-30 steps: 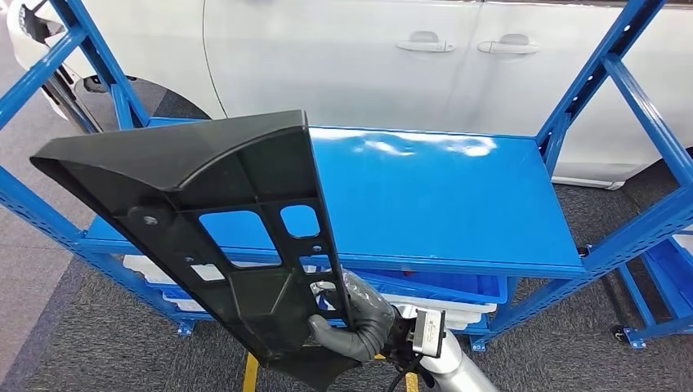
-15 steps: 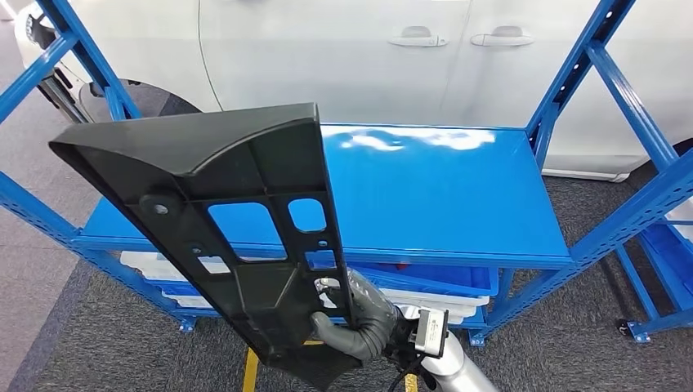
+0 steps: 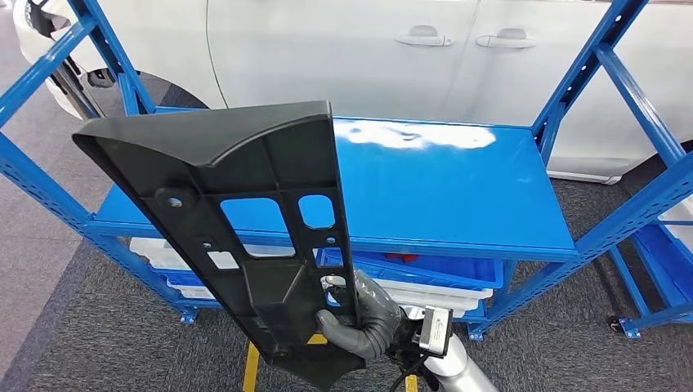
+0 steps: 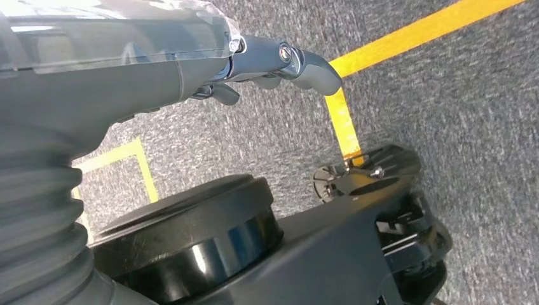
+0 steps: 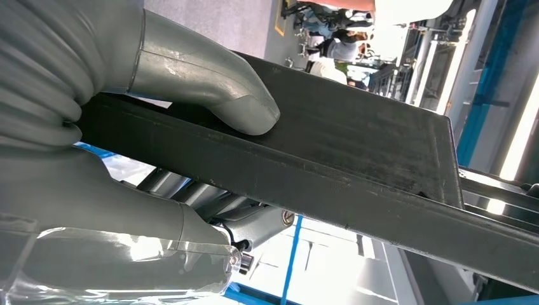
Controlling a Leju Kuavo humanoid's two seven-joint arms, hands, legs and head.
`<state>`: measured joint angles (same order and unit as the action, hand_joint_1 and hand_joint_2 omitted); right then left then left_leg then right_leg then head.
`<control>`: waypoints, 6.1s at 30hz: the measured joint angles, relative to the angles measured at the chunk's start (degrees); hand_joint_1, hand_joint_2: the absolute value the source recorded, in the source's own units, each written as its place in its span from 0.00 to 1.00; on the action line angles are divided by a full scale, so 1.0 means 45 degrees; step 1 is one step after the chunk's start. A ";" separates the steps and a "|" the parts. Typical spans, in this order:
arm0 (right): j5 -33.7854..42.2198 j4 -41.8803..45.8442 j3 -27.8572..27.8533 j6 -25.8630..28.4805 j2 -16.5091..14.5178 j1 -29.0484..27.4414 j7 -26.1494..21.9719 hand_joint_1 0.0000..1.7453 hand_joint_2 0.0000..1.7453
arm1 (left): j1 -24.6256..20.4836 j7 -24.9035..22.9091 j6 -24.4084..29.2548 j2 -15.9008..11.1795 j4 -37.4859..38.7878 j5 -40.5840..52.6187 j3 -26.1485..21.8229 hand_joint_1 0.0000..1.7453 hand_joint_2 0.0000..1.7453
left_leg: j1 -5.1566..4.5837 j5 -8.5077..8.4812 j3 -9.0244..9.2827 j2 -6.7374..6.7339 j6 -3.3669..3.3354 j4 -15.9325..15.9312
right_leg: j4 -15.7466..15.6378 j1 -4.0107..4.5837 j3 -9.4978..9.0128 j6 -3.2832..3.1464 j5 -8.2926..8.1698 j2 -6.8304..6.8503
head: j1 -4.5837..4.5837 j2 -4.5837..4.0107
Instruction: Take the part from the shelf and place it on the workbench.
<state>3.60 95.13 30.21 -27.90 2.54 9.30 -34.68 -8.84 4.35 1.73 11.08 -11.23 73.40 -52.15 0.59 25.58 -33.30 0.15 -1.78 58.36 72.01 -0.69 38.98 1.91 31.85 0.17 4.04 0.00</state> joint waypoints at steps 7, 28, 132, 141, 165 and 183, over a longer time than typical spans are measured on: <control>-0.0081 0.0072 -0.0045 -0.0008 -0.0001 -0.0221 -0.0126 1.00 1.00 | -0.0020 0.0046 -0.0049 0.0013 0.0000 -0.0004 0.0000 0.00 1.00 | -0.0051 -0.0151 -0.0146 0.0009 0.0390 0.0035 | -0.3102 0.0102 -0.1538 -0.0405 -0.1114 -0.0022 | 0.0001 0.0000; -0.0256 0.0094 -0.0222 -0.0215 -0.0005 -0.0617 -0.0378 1.00 1.00 | -0.0046 0.0074 -0.0097 -0.0012 0.0000 -0.0049 -0.0002 0.00 1.00 | -0.0018 0.0007 0.0090 -0.0041 -0.0088 -0.0047 | 0.0039 0.0025 0.0231 0.0029 0.0411 -0.0016 | 0.0000 0.0000; -0.0115 0.0174 -0.0568 -0.1087 -0.0191 -0.0596 -0.0446 1.00 1.00 | 0.0058 0.0374 0.0057 0.0038 0.0005 -0.0040 -0.0005 0.00 1.00 | -0.0038 0.0222 -0.0283 0.0418 0.0567 0.0402 | -0.3374 0.0024 -0.1547 -0.0591 -0.1389 -0.0200 | 0.0004 0.0000; -0.0115 0.0157 -0.0571 -0.1110 -0.0209 -0.0691 -0.0458 1.00 1.00 | 0.0032 0.0342 0.0004 -0.0007 0.0005 0.0000 -0.0007 0.00 1.00 | -0.0025 0.0136 -0.0071 -0.0399 0.0660 0.0523 | -0.3211 0.0108 -0.1501 -0.0558 -0.1316 0.0613 | 0.0004 0.0000; -0.0068 0.0276 -0.0739 -0.1300 -0.0389 -0.0731 -0.0394 1.00 1.00 | 0.0083 -0.0009 0.0111 0.0015 0.0005 0.0111 -0.0007 0.00 1.00 | 0.0007 0.1051 -0.1481 0.0222 0.0738 0.2464 | -0.3295 0.0017 -0.1582 -0.0625 -0.1266 0.0071 | 0.0009 0.0000; -0.0141 0.0319 -0.0956 -0.1298 -0.0573 -0.1002 -0.0023 1.00 1.00 | 0.0375 0.0062 0.0075 0.0002 0.0005 -0.0029 -0.0135 0.00 1.00 | -0.0088 -0.0268 -0.0009 0.0490 -0.0008 -0.0203 | 0.0481 0.0065 0.0024 -0.0081 0.0539 0.0023 | 0.0005 0.0000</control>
<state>2.97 96.56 25.91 -33.74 -0.04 4.80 -34.79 -7.15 4.63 2.07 11.09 -11.21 73.26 -52.76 0.19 24.37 -33.34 2.35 -1.82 57.44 74.17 -0.40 39.09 1.54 34.27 0.27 4.07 0.00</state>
